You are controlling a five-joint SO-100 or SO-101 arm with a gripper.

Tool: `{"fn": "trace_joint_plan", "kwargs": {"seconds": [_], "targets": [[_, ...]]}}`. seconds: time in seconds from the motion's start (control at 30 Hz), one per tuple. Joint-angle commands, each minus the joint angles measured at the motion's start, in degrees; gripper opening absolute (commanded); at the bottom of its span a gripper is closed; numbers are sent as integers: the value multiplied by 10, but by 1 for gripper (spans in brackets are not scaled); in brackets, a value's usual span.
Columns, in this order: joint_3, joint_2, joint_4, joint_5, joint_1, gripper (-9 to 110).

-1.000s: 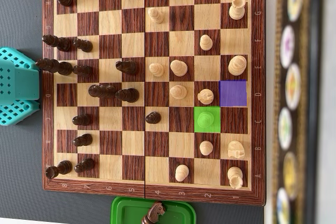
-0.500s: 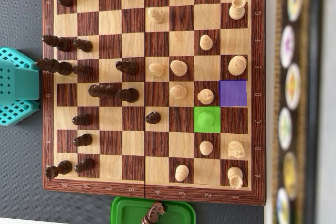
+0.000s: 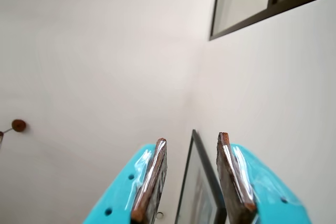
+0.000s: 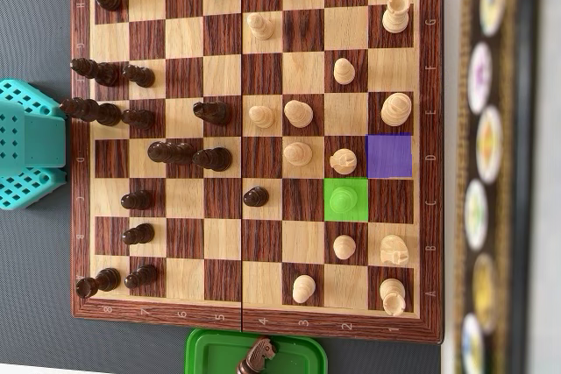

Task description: Play chess

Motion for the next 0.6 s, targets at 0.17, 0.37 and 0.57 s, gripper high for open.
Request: {"fn": "trace_joint_plan", "kwargs": {"seconds": [0.17,0.37,0.57], "targets": [[11,-6,-15,3,-10,15],[11,-6,-15,3,-5,15],[11,-6,-15,3,-4,15]]}}
